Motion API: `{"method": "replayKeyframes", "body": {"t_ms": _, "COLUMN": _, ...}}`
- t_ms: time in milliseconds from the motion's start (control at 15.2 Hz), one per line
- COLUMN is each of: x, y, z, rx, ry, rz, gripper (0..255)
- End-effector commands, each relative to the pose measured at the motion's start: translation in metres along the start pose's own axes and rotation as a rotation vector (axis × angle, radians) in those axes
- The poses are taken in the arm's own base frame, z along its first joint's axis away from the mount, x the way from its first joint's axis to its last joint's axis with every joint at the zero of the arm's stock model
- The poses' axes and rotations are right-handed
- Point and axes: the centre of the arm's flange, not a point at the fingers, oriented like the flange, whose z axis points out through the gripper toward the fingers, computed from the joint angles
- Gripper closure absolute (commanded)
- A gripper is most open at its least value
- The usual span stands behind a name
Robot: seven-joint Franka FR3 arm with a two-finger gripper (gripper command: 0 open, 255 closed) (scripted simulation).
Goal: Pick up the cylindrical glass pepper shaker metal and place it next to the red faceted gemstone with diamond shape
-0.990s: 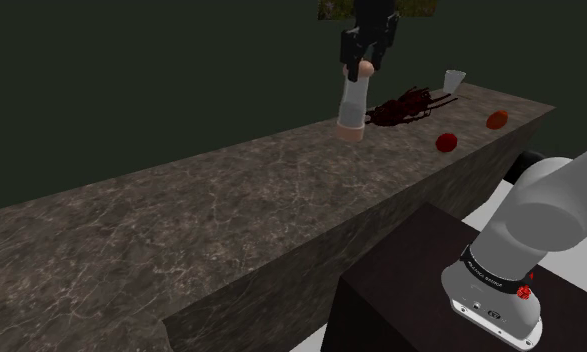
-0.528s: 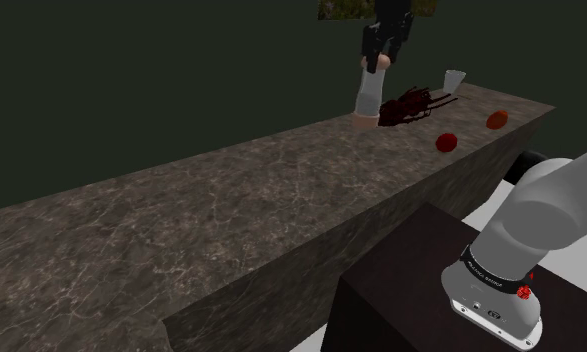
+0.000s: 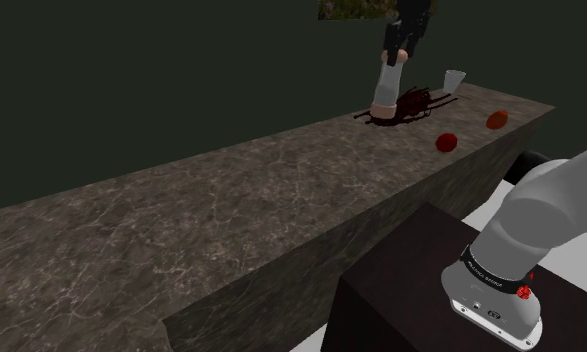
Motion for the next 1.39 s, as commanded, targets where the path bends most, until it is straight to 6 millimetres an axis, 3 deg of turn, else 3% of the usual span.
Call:
{"method": "replayKeyframes", "body": {"t_ms": 0, "x": 0.003, "y": 0.029, "z": 0.005, "rx": 0.0, "ry": 0.0, "rz": -0.001, "gripper": 255}}
{"method": "replayKeyframes", "body": {"t_ms": 1320, "x": 0.04, "y": 0.285, "z": 0.057, "rx": 0.0, "ry": 0.0, "rz": -0.001, "gripper": 255}}
